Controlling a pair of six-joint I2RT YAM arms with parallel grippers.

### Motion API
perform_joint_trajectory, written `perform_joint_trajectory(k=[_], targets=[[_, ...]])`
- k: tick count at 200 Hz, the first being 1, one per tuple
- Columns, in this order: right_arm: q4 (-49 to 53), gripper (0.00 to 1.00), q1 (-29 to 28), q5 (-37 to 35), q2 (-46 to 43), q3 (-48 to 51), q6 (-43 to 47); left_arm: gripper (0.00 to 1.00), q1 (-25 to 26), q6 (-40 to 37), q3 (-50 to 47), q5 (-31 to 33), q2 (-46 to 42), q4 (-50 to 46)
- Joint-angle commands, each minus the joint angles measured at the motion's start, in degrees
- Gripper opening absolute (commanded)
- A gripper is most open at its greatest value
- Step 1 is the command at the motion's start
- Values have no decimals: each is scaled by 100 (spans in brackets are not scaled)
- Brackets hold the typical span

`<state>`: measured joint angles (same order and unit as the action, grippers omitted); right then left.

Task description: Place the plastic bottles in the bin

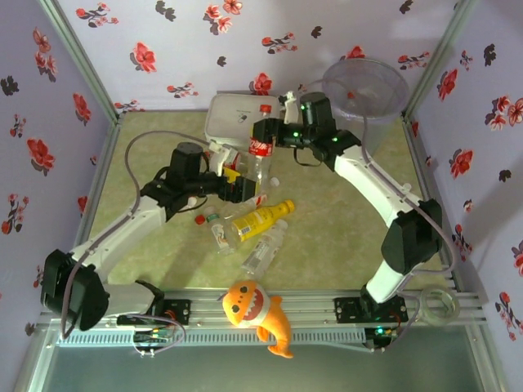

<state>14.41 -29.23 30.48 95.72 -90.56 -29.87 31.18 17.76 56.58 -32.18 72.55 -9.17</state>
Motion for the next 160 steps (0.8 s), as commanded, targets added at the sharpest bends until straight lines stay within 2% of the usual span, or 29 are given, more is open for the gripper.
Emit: perform_joint_trajectory(k=[1,44,110,136,160], targets=[[667,51,123,-810,-88,-821,808,100,-47,-71,-209,158,-234,-274],[1069,49,618,-1934,-388,-1655,1221,100,-171,157,-459,455,-476,-428],[15,46,2070,-2315,-948,-1801,554,100,-932,1167,-753,1099,-732,-589],[185,45,2461,-2396,-792,-2096,596,100,-1345,1639,-989,1529,-840,-553],[366,45,2727,-2637,-518,-2294,734,100,-1610,2005,-1164,2205,-843,-656]])
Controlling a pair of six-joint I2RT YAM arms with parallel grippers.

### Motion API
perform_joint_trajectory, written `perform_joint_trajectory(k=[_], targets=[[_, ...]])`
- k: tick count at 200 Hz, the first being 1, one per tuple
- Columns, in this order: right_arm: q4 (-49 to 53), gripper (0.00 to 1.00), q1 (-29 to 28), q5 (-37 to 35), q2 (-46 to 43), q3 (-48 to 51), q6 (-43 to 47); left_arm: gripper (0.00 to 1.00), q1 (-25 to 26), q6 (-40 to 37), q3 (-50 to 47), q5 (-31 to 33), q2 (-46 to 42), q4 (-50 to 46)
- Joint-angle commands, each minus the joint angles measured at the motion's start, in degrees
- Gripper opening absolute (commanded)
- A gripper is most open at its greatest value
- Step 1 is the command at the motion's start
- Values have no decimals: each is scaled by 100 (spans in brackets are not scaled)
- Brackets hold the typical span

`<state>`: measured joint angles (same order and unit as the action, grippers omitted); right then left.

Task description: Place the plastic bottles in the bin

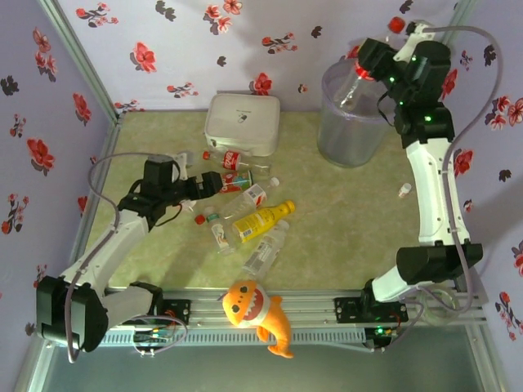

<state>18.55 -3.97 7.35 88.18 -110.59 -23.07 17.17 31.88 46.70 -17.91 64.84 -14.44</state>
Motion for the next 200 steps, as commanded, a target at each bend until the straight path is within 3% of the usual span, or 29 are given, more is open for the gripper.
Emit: perform_joint_trajectory(k=[1,60,124,200], targets=[[-37,45,211,-332,253,-303,60,100,-216,610,-186,806,-65,-138],[220,45,581,-651,1237,-1010,382,100,-338,949,-389,1780,41,-287],[720,44,589,-276,2305,-1293,487,100,-355,1065,-468,2086,349,-261],[1090,46,572,324,2764,-788,643,100,-406,1148,-671,2125,772,102]])
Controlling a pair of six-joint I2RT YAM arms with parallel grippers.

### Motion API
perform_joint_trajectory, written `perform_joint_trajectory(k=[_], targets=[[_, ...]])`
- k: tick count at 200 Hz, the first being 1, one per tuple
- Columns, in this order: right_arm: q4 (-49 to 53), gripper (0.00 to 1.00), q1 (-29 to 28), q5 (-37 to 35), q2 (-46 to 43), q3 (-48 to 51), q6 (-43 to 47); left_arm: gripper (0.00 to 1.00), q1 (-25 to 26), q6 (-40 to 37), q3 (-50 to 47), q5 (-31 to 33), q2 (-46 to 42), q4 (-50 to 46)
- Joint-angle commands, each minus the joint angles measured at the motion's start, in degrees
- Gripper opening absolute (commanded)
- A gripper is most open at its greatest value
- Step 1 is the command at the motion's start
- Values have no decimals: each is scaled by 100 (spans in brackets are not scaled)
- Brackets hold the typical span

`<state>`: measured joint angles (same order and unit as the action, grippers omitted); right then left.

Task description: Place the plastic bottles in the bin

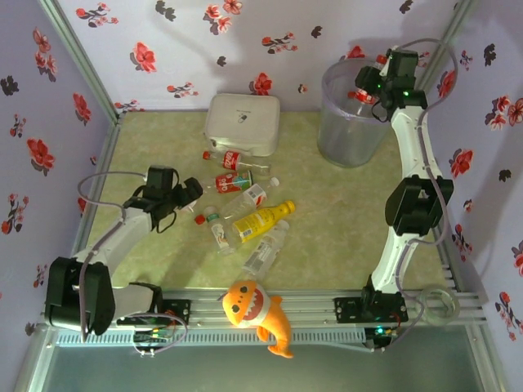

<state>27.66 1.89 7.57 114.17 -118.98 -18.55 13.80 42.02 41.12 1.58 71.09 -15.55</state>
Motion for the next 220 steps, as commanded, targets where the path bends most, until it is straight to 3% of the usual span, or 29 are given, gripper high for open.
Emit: perform_joint_trajectory(k=[1,27,71,107,173,220], targets=[[187,46,-13,309,170,51,192,100,-66,137,-114,175,153,221],[453,51,-13,428,355,-18,314,100,-95,94,-128,198,417,366],[528,73,-13,362,343,-28,430,100,-97,76,-102,200,730,487],[650,84,-13,264,194,-214,538,100,-105,67,-69,191,818,492],[984,95,-21,99,-482,-372,870,100,-102,69,-58,182,862,439],[1020,99,-105,35,-1286,64,927,100,-89,89,-27,167,916,439]])
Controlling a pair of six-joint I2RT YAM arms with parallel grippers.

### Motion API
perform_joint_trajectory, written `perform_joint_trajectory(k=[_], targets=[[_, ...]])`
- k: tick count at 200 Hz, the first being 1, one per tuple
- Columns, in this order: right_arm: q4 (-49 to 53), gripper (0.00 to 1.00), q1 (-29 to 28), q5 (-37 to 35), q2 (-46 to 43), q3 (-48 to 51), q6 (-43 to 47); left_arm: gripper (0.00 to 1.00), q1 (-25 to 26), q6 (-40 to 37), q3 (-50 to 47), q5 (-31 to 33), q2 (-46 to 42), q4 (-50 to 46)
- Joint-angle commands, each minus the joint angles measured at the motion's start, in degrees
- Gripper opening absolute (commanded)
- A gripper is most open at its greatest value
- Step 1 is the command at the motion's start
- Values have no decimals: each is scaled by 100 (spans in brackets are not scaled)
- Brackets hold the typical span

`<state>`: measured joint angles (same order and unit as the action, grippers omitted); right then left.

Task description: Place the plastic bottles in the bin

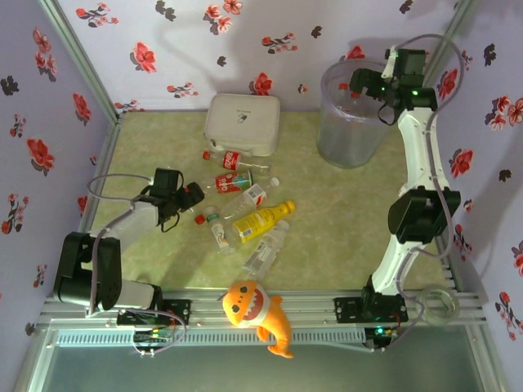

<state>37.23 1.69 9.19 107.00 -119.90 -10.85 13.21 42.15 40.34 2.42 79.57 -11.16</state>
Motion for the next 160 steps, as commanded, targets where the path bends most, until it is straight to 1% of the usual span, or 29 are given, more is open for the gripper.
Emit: perform_joint_trajectory(k=[1,20,59,74,103,119,135,151,160], targets=[[64,99,-92,-127,-594,175,160,100,-29,79,53,79,68,0],[1,99,-183,-174,-1017,643,115,100,-12,87,34,83,89,0],[-809,99,-529,-225,-2386,2720,-355,100,-25,14,115,154,280,69],[-897,99,-606,-224,-2774,3310,-492,100,-22,94,174,28,401,79],[-679,99,-631,-303,-3266,3869,-637,100,59,308,20,-343,415,184],[-744,99,-664,-265,-3485,4232,-819,100,64,423,-179,-489,425,355],[-920,99,-714,-234,-3651,4597,-977,100,64,505,-328,-479,509,493],[-894,99,-753,-175,-3701,4763,-1041,100,50,545,-437,-414,556,659],[-862,99,-774,-147,-3722,4843,-1035,97,15,557,-454,-377,596,732]])
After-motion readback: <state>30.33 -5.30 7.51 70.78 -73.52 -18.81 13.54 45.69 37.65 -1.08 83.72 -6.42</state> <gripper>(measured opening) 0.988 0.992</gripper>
